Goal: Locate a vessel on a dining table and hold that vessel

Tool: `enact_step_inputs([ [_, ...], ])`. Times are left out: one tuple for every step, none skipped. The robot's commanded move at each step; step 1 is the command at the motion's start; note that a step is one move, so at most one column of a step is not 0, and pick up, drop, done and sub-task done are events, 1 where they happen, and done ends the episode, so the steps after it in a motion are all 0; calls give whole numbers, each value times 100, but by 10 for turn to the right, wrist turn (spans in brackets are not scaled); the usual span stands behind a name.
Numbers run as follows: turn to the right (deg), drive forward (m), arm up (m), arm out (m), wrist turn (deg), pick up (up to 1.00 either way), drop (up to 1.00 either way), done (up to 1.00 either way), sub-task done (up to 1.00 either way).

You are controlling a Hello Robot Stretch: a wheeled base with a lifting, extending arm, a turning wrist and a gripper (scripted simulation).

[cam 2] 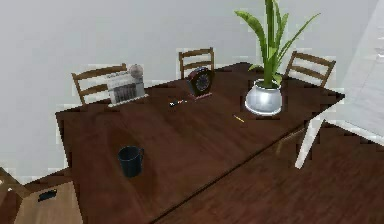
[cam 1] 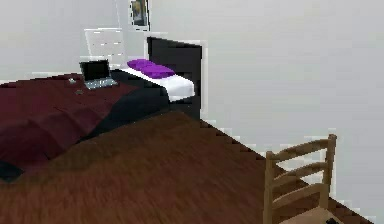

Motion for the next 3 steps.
enact_step_inputs([
  [-150, 0, 0, 0, 0, 0, 0, 0, 0],
  [0, 0, 50, 0, 0, 0, 0, 0, 0],
  [0, 0, 36, 0, 0, 0, 0, 0, 0],
])
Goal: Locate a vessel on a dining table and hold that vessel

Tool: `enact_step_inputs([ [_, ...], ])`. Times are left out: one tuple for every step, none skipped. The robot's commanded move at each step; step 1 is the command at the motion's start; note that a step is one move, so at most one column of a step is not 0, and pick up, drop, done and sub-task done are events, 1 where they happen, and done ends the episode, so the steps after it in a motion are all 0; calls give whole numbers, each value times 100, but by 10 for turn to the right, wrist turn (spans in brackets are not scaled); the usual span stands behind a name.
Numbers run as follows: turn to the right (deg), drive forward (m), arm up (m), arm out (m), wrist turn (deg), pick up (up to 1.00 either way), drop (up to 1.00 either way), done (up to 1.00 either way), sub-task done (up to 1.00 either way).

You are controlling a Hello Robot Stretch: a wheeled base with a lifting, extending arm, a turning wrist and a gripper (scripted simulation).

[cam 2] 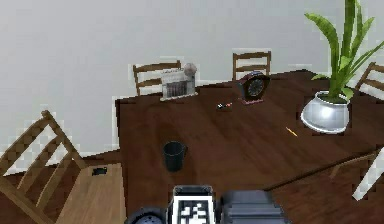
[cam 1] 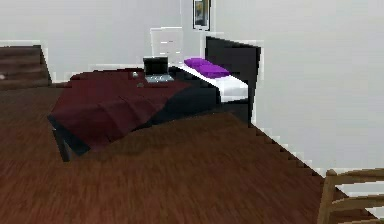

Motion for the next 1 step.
enact_step_inputs([
  [0, 0, 0, 30, 0, 0, 0, 0, 0],
])
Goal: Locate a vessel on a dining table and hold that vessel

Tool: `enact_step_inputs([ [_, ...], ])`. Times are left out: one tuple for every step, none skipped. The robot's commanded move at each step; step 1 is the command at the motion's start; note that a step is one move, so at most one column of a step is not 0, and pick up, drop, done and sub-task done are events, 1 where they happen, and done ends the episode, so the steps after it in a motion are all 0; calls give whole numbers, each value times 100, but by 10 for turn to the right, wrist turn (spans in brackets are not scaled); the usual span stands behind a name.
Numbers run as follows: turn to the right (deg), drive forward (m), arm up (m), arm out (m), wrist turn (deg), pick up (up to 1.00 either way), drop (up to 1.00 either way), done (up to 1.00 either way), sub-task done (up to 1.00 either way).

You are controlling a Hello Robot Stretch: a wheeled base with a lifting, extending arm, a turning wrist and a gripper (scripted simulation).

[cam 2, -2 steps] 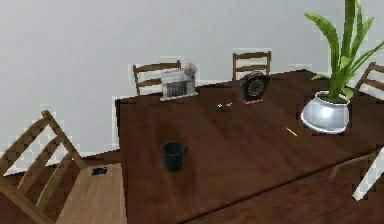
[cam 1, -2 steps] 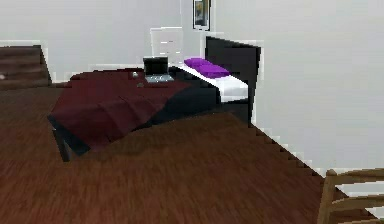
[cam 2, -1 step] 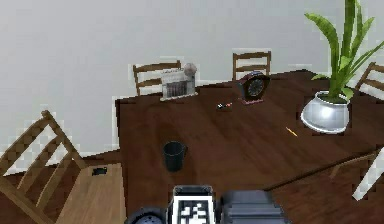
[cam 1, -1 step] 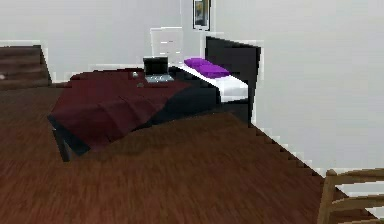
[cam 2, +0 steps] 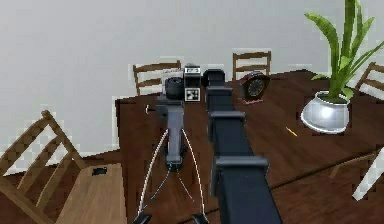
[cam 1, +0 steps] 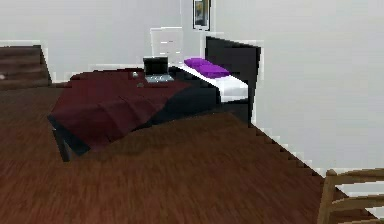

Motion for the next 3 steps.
enact_step_inputs([
  [0, 0, 0, 0, 450, 0, 0, 0, 0],
  [0, 0, 0, 0, 450, 0, 0, 0, 0],
  [0, 0, 0, 0, 450, 0, 0, 0, 0],
])
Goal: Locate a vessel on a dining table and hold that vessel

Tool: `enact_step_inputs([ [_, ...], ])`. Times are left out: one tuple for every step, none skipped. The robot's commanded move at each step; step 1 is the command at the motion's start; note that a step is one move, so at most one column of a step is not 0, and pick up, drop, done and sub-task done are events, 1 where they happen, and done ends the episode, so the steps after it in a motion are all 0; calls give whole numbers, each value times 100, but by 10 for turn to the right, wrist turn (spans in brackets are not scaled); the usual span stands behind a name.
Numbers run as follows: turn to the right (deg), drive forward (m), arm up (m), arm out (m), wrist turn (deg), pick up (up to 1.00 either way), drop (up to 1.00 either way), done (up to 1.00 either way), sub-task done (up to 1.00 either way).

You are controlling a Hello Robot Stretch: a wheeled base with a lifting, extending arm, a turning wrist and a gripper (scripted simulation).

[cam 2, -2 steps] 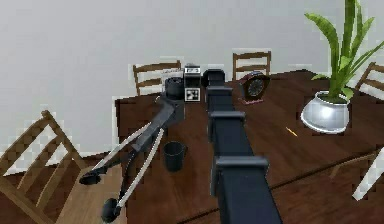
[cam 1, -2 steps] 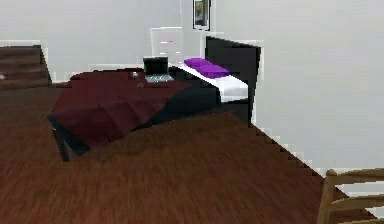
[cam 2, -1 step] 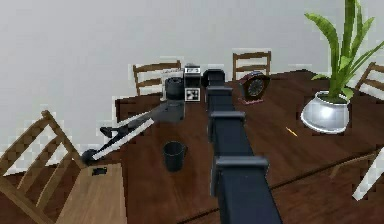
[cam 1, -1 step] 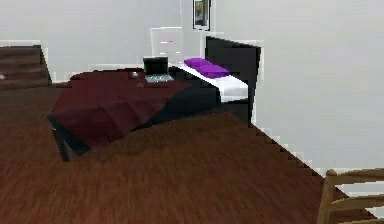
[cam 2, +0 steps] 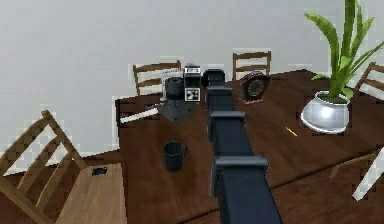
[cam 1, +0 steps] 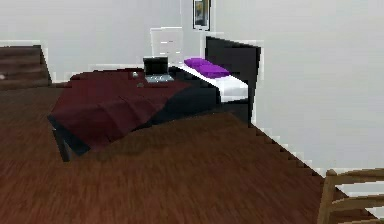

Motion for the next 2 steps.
enact_step_inputs([
  [0, 0, 0, 0, 330, 0, 0, 0, 0],
  [0, 0, -30, 0, 0, 0, 0, 0, 0],
])
